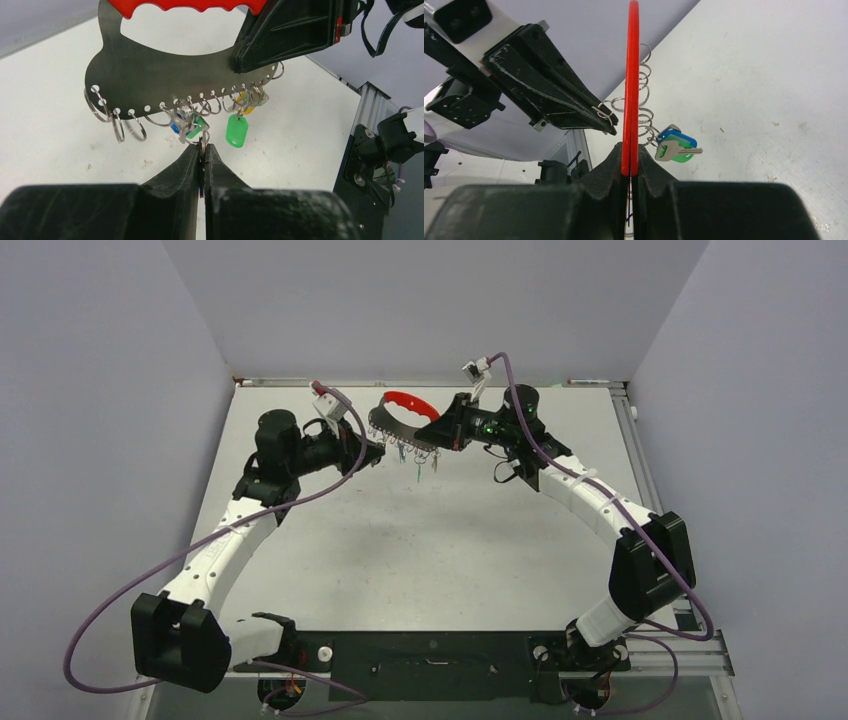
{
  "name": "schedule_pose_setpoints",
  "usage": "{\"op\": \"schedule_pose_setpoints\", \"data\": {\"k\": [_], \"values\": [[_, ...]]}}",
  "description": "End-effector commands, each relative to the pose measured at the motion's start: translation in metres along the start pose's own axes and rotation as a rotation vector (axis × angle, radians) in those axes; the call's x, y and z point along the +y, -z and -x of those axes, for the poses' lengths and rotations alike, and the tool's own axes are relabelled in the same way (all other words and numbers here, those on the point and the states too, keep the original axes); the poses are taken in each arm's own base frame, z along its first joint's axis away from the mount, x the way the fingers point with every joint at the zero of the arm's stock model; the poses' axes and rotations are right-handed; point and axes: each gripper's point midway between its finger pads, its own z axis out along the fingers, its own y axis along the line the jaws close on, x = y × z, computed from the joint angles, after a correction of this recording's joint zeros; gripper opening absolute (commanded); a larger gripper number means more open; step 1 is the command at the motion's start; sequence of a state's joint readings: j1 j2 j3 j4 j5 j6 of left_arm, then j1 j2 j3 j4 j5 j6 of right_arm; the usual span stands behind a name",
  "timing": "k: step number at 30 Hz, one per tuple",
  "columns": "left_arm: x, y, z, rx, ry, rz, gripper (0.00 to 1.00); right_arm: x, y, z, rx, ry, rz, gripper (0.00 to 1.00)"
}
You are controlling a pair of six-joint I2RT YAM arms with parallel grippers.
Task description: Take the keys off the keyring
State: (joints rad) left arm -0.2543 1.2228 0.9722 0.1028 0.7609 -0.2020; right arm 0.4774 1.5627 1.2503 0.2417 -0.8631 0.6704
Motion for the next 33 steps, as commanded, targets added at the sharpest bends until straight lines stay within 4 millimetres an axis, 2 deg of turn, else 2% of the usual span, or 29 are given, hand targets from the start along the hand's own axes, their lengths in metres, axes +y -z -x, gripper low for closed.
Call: {"op": "schedule_pose_setpoints", "data": {"k": [1,6,14,15,18,20,22,25,31,33], "values": [[0.003,0.016,-0.018,0.116,-0.033,0.090,0.00,-0.003,0.003,0.009,-0.080,-0.012,-0.003,0.05],[0.016,0.020,-0.031,0.198,-0.055,0.182,0.00,-0.018,0.006,-0.018,-0.043,-0.051,-0.026,0.05],[0.022,0.012,-0.041,0.298,-0.161,0.210,0.00,-0.020,0.018,-0.063,0.038,-0.097,0.016,0.06],[0.021,0.010,-0.041,0.305,-0.179,0.203,0.00,-0.020,0.020,-0.068,0.047,-0.099,0.017,0.08],[0.016,0.004,-0.042,0.321,-0.231,0.172,0.00,-0.023,0.025,-0.084,0.078,-0.107,0.018,0.19],[0.014,-0.001,-0.050,0.354,-0.242,0.146,0.00,-0.024,0.029,-0.093,0.095,-0.104,0.020,0.26],[0.010,-0.008,-0.059,0.385,-0.236,0.108,0.00,-0.027,0.033,-0.103,0.116,-0.106,0.011,0.43],[0.009,-0.013,-0.069,0.420,-0.273,0.081,0.00,-0.030,0.042,-0.112,0.137,-0.092,0.005,0.62],[0.006,-0.009,-0.067,0.463,-0.398,0.014,0.00,-0.035,0.064,-0.110,0.214,0.035,-0.022,0.93],[0.003,-0.005,-0.069,0.496,-0.431,-0.022,0.00,-0.038,0.072,-0.108,0.235,0.071,-0.035,0.99]]}}
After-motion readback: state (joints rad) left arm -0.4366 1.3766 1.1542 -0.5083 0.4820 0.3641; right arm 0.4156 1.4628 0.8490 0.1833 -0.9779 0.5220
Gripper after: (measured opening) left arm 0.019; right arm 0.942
